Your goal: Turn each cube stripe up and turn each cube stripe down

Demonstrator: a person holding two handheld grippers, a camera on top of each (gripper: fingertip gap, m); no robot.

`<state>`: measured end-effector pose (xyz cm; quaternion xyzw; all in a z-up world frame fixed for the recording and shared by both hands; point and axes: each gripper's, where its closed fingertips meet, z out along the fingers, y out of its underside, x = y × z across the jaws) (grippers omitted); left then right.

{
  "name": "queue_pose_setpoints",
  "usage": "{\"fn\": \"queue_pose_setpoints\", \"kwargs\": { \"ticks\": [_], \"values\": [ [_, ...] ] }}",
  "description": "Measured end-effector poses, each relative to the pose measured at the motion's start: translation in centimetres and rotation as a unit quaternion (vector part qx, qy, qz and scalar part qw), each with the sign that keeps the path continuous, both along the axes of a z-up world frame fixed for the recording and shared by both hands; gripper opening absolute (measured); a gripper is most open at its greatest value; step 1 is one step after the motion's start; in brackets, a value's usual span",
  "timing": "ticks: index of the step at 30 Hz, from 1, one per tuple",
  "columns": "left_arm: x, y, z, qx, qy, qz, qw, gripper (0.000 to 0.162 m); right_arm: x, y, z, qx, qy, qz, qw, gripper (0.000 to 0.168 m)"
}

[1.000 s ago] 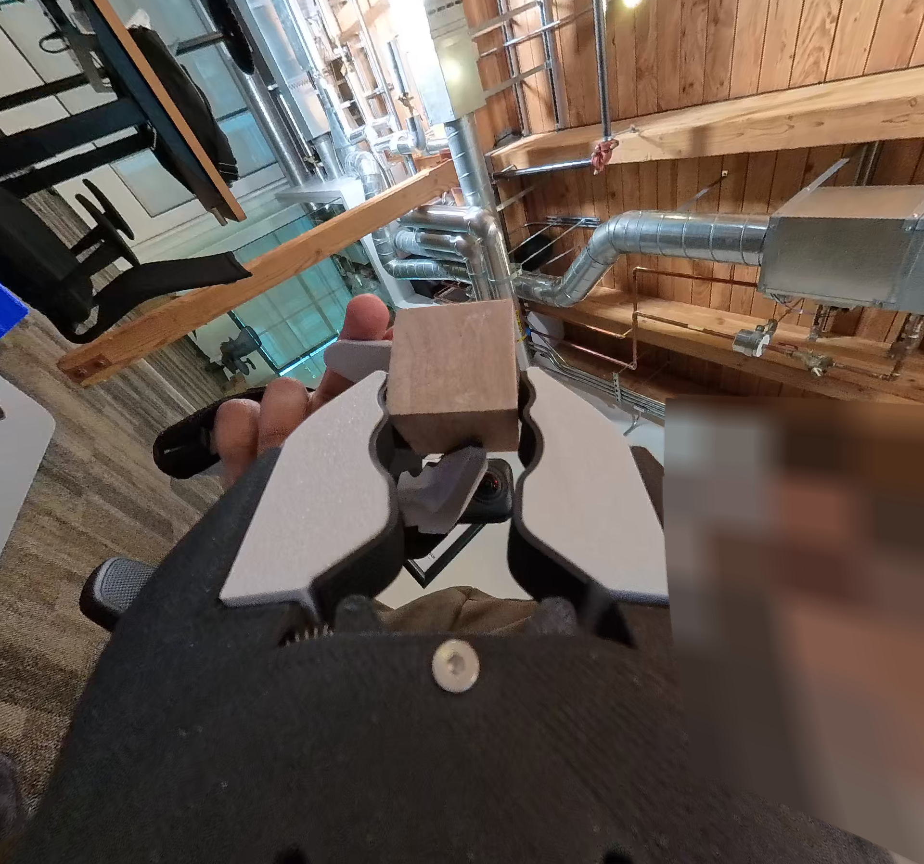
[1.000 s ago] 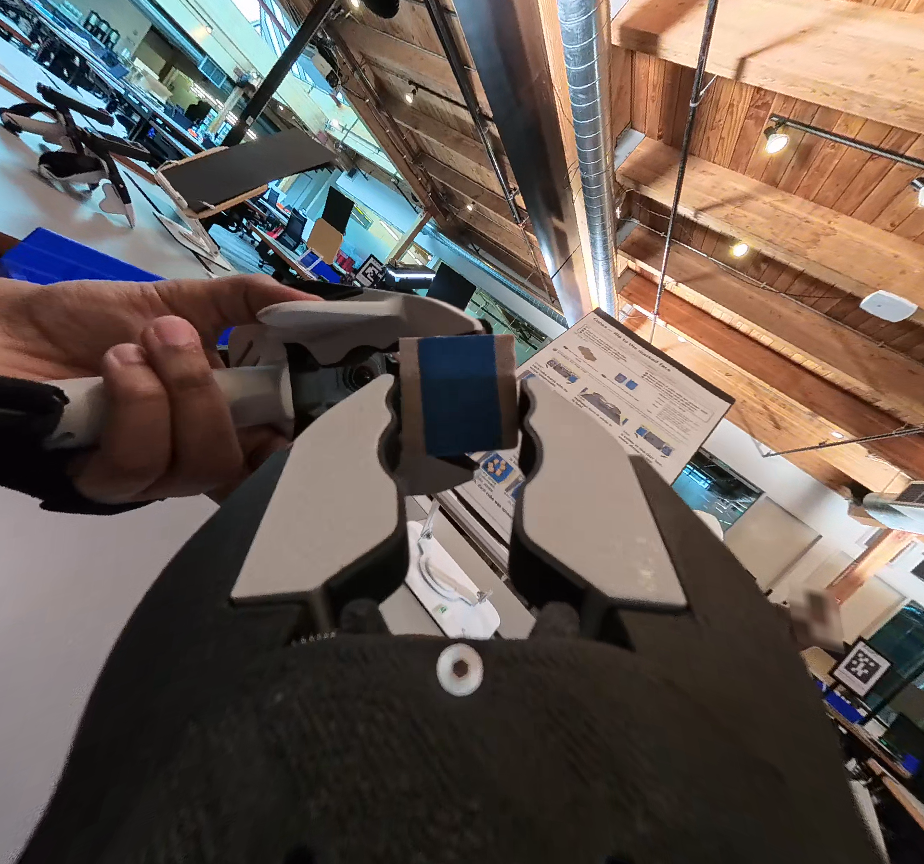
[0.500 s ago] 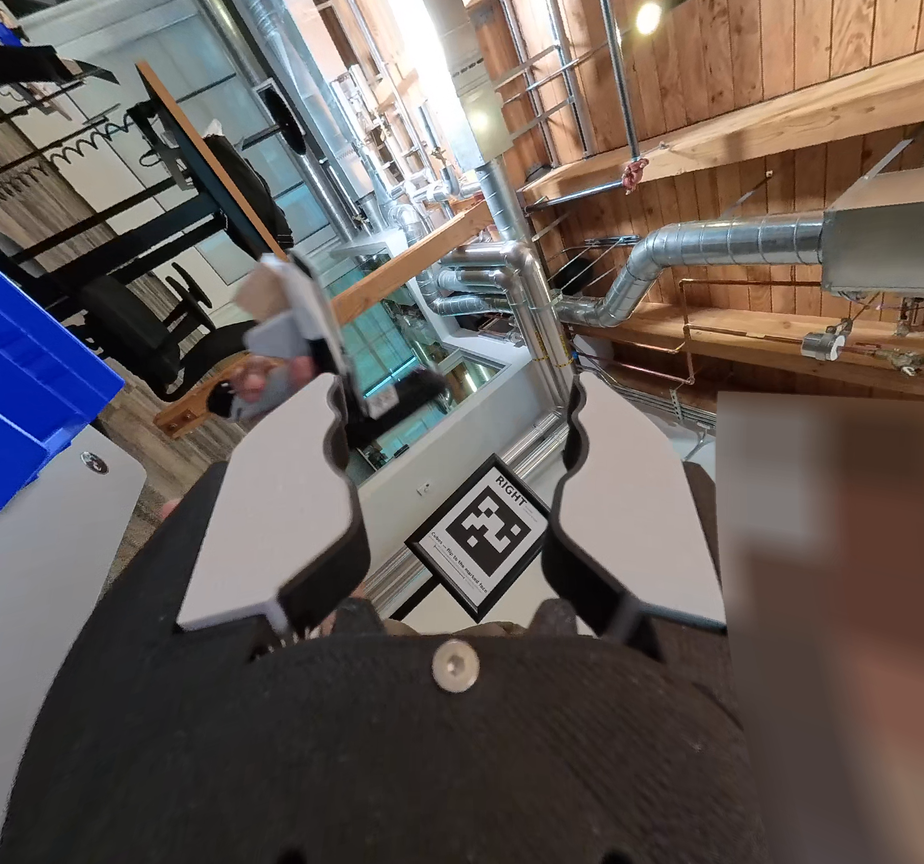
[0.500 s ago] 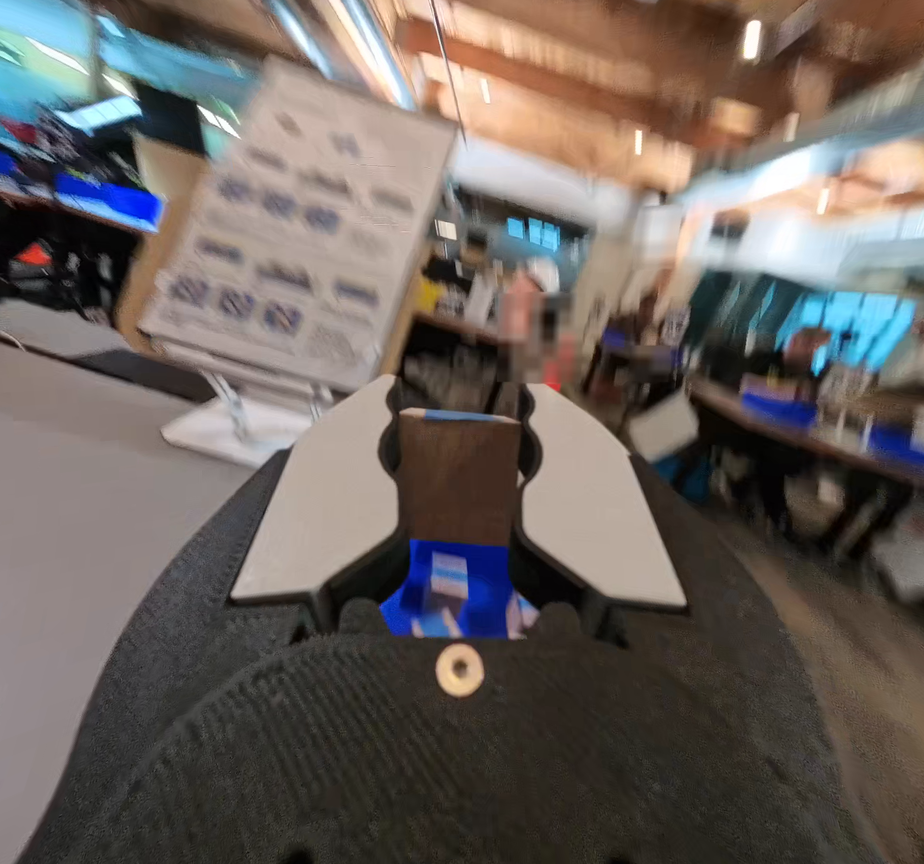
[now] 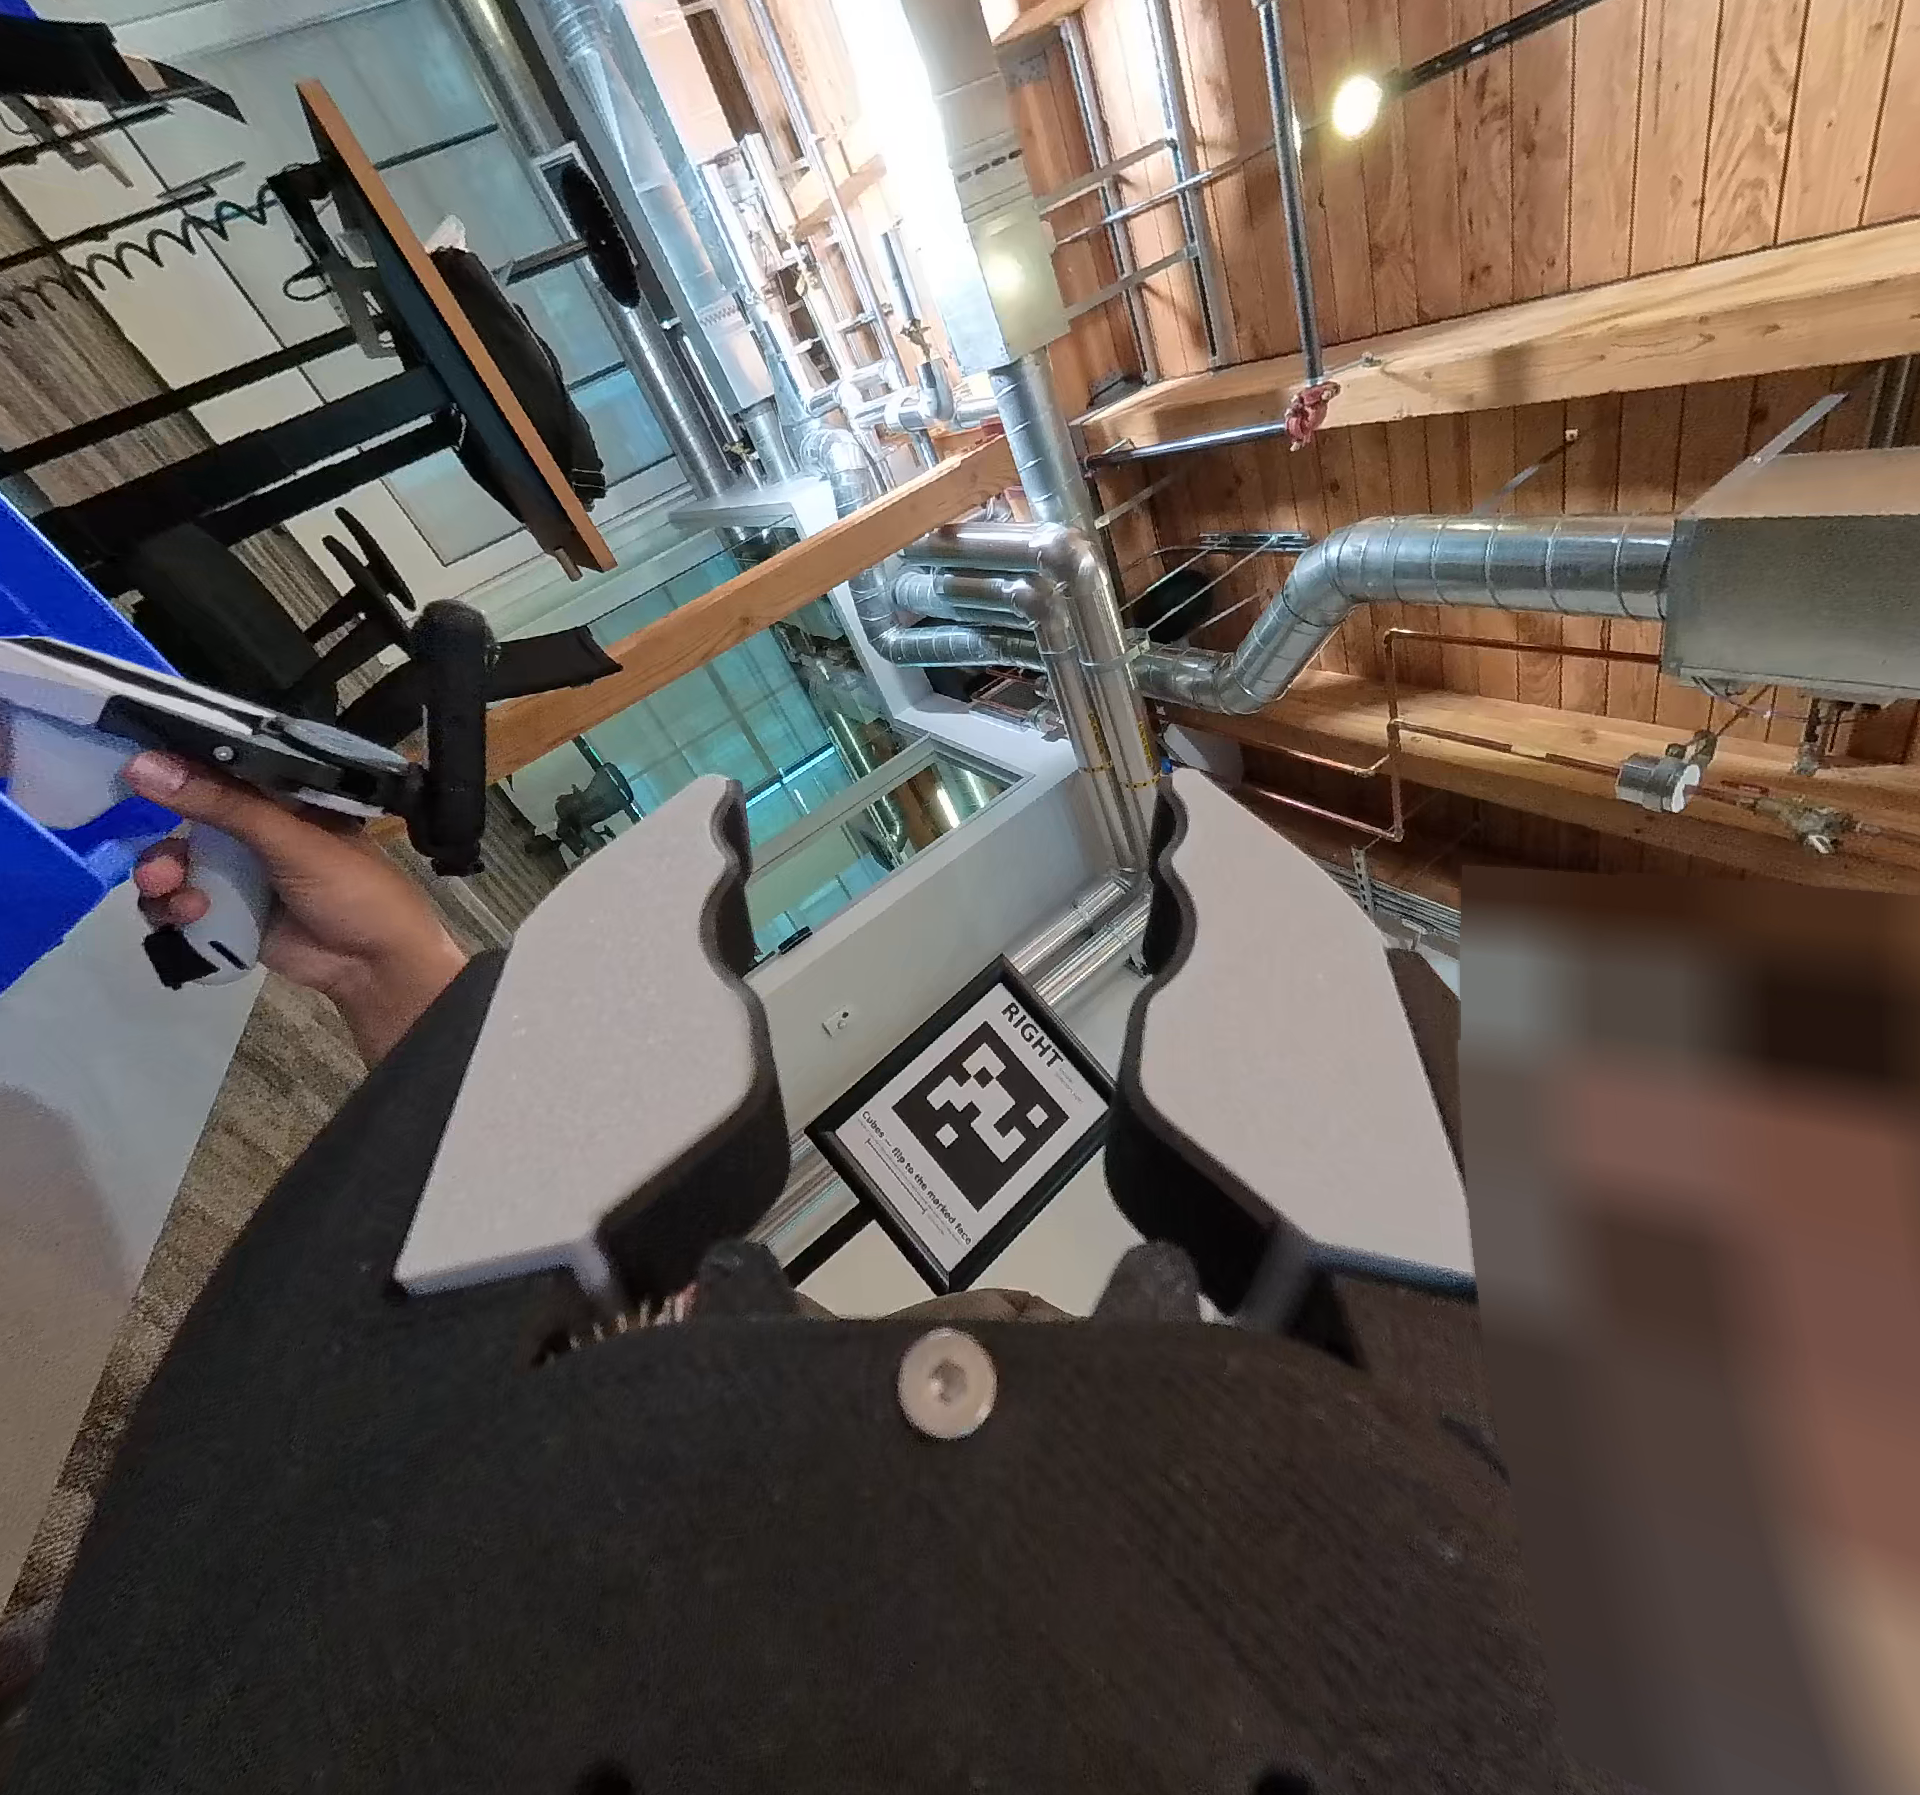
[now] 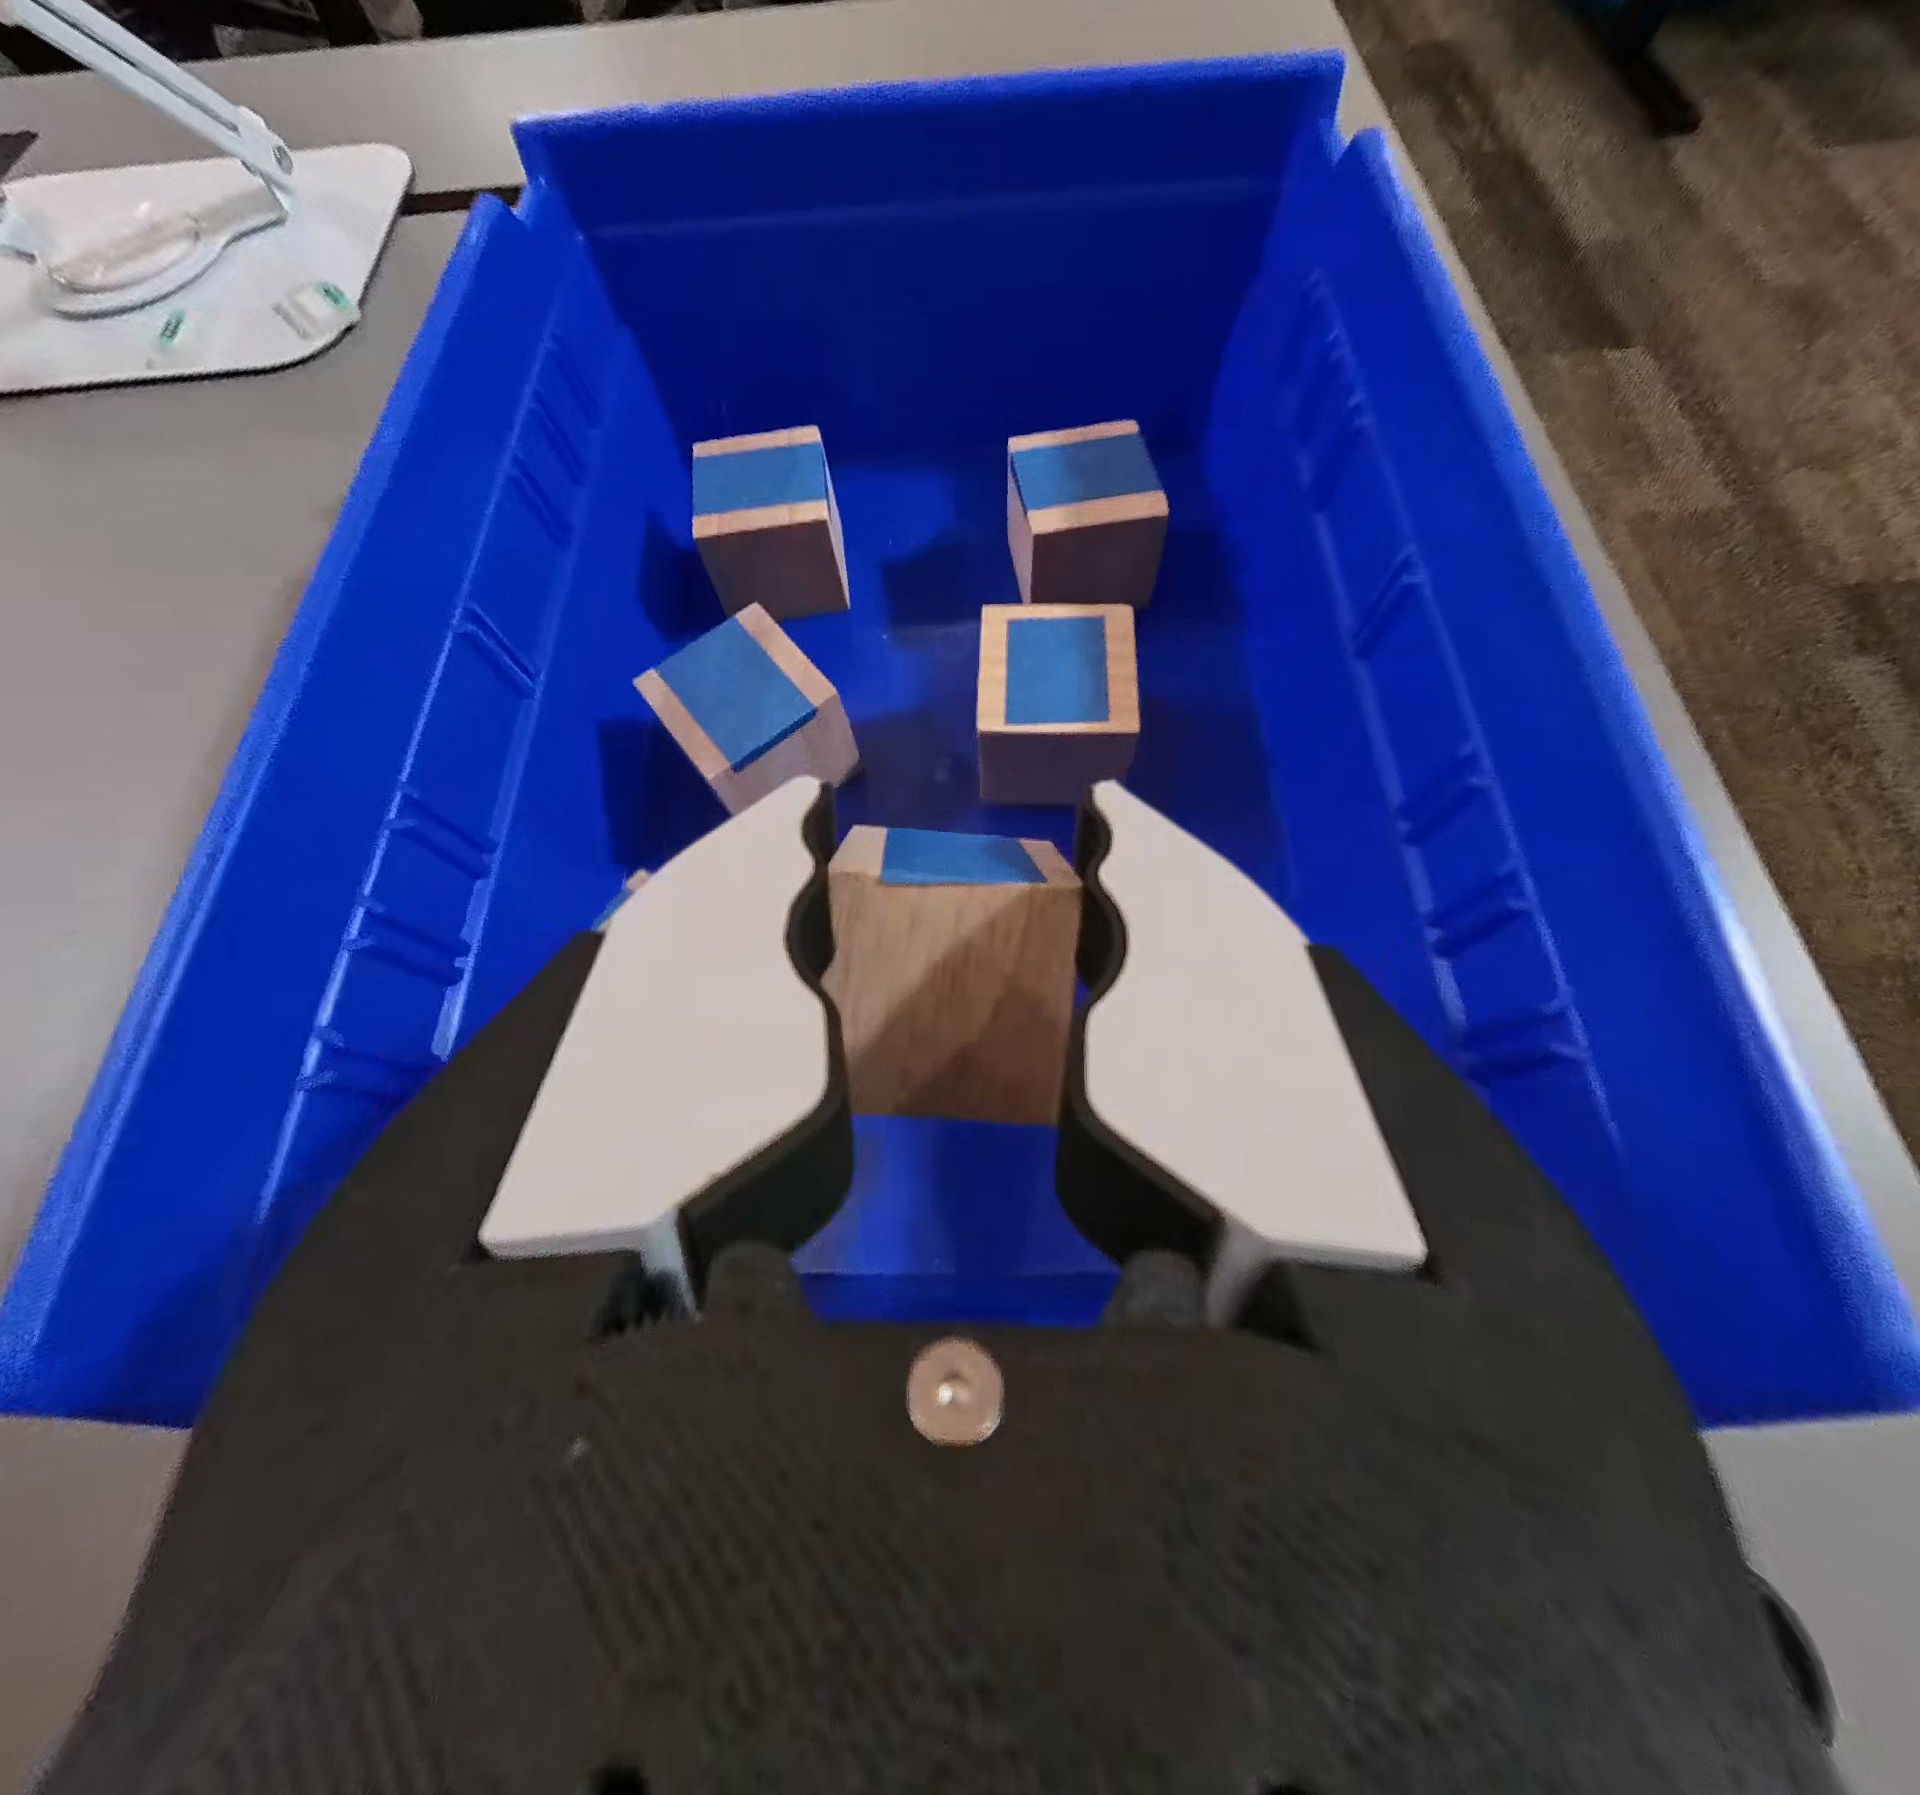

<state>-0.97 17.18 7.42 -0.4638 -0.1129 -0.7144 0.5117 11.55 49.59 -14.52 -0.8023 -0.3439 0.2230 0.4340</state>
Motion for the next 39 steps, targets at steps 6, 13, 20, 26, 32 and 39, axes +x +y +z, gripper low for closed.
{"fn": "queue_pose_setpoints", "kwargs": {
  "ticks": [6,13,20,26,32,39],
  "values": [
    [0.1,-0.5,0.3,0.006,0.006,0.005,1.000,0.073,0.5,-0.1,-2.4,-0.090,-0.005,0.005,0.996,0.045],
    [-0.7,-0.6,0.3,0.005,-0.001,0.018,1.000,0.071,1.2,-0.5,-3.6,-0.120,-0.038,0.028,0.992,0.045],
    [-0.3,-0.3,-0.2,0.000,-0.002,0.010,1.000,0.071,-0.1,1.2,-1.3,-0.007,-0.025,0.003,1.000,0.045],
    [-0.3,-0.3,-0.3,-0.002,-0.002,0.011,1.000,0.071,0.5,1.4,-3.1,0.001,-0.109,-0.002,0.994,0.045],
    [-0.3,-0.3,-0.2,-0.001,-0.001,0.011,1.000,0.070,1.0,1.0,-4.2,-0.020,-0.143,0.007,0.990,0.045],
    [-0.3,-0.2,-0.4,-0.005,-0.004,0.011,1.000,0.070,1.4,1.0,-4.6,-0.024,-0.160,0.003,0.987,0.046]
  ]
}}
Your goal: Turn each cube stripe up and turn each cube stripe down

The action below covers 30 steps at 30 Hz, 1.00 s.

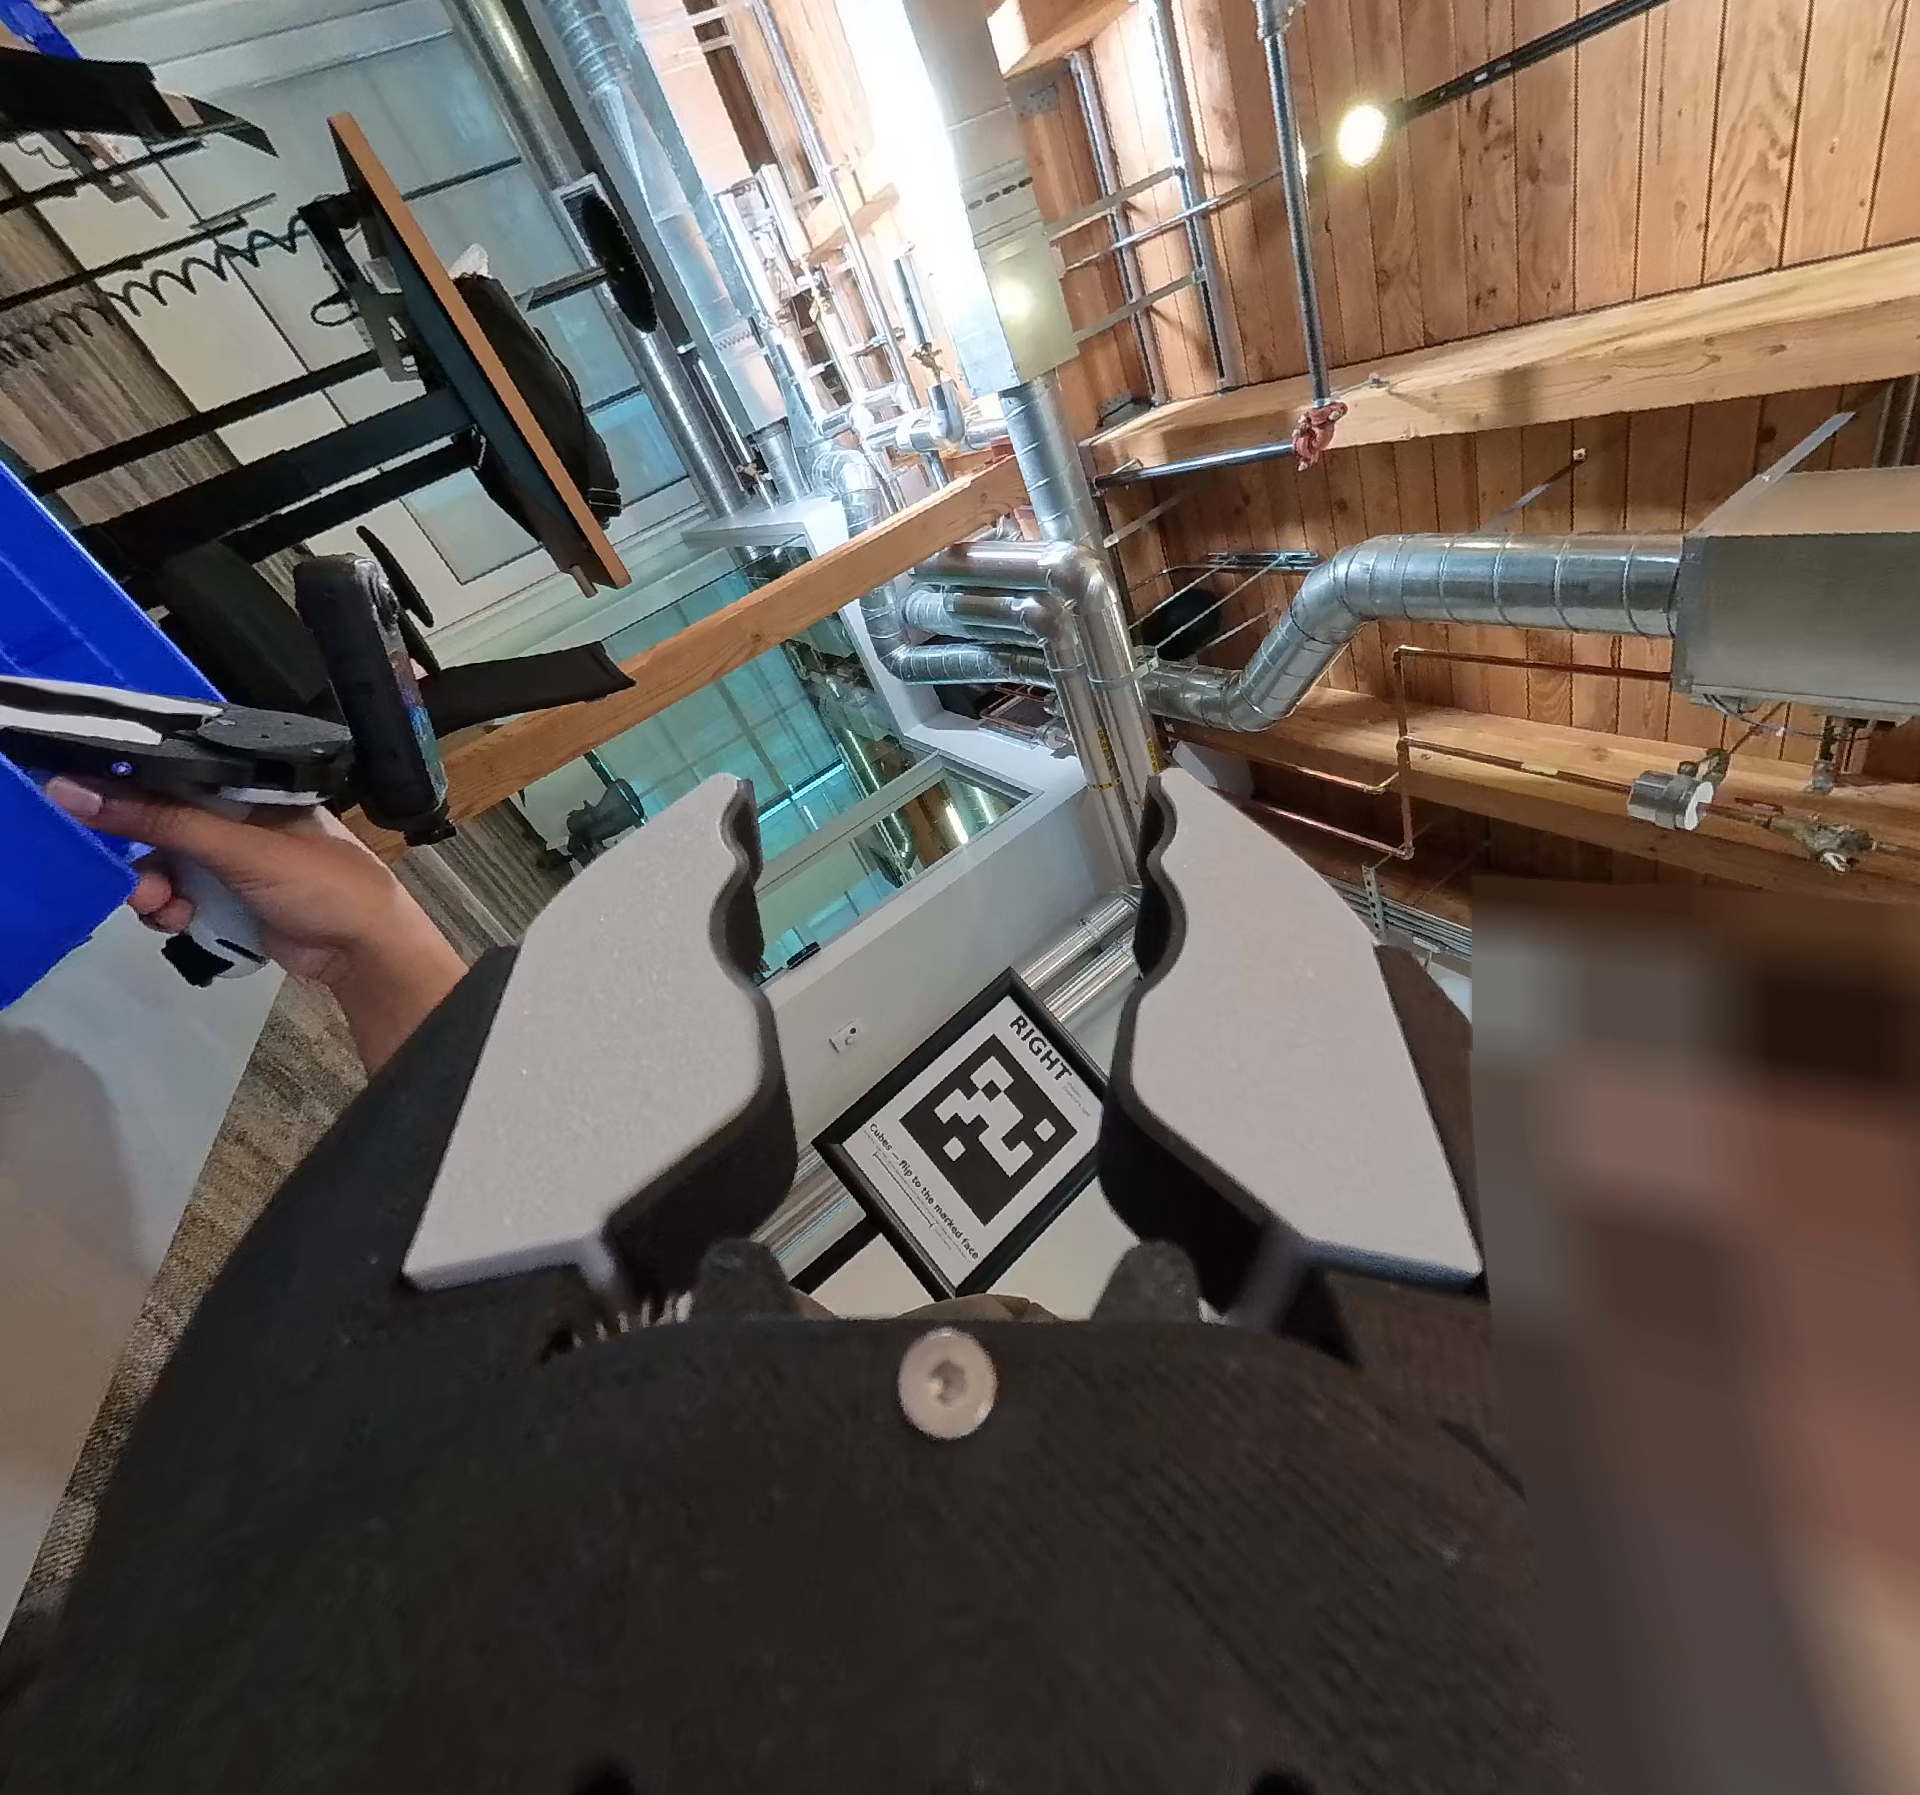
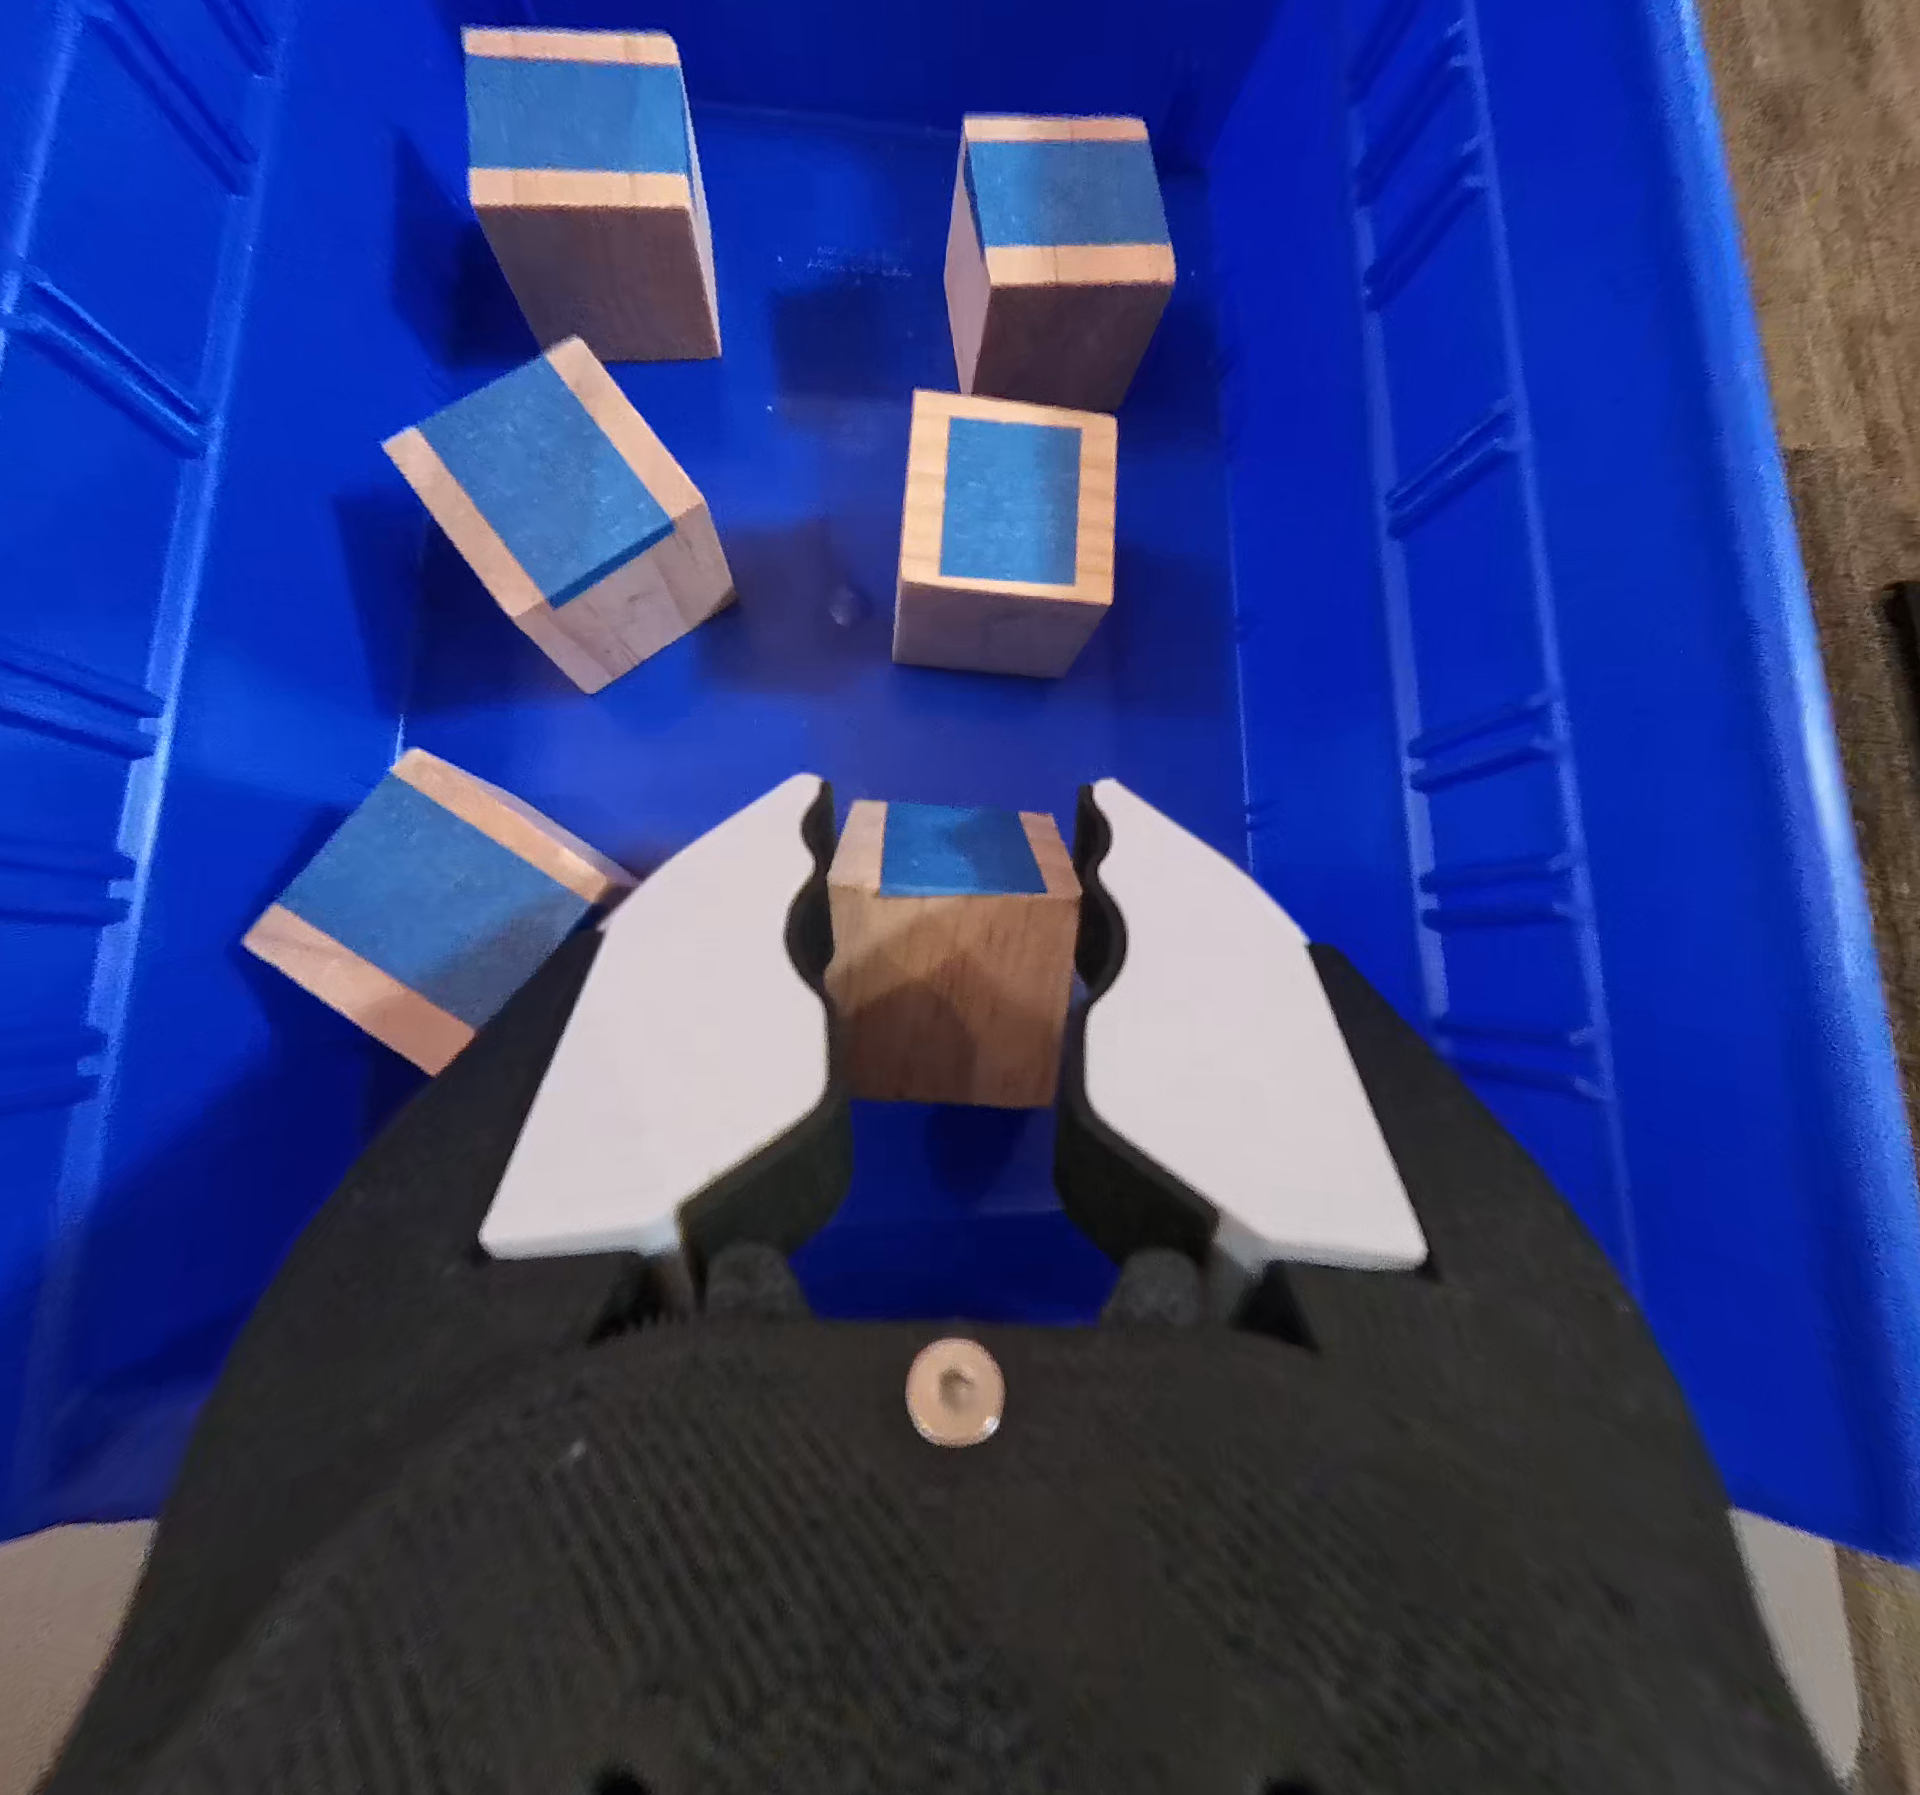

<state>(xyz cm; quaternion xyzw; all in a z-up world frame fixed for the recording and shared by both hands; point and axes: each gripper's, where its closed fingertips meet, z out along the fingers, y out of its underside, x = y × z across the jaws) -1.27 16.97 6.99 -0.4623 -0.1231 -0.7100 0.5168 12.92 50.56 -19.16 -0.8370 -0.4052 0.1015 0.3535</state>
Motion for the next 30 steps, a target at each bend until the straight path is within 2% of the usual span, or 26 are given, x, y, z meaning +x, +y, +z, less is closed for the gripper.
{"fn": "queue_pose_setpoints", "kwargs": {
  "ticks": [9,21,30],
  "values": [
    [-0.1,0.0,0.0,0.000,0.001,0.001,1.000,0.070,1.3,-0.7,-1.6,-0.064,-0.012,-0.004,0.998,0.045],
    [0.1,0.1,-0.3,-0.006,-0.001,-0.001,1.000,0.068,1.4,-1.5,-2.0,-0.060,-0.077,0.005,0.995,0.046],
    [0.1,0.2,-0.3,-0.007,-0.002,-0.001,1.000,0.068,0.9,-1.4,-1.4,-0.083,-0.020,0.005,0.996,0.046]
  ]
}}
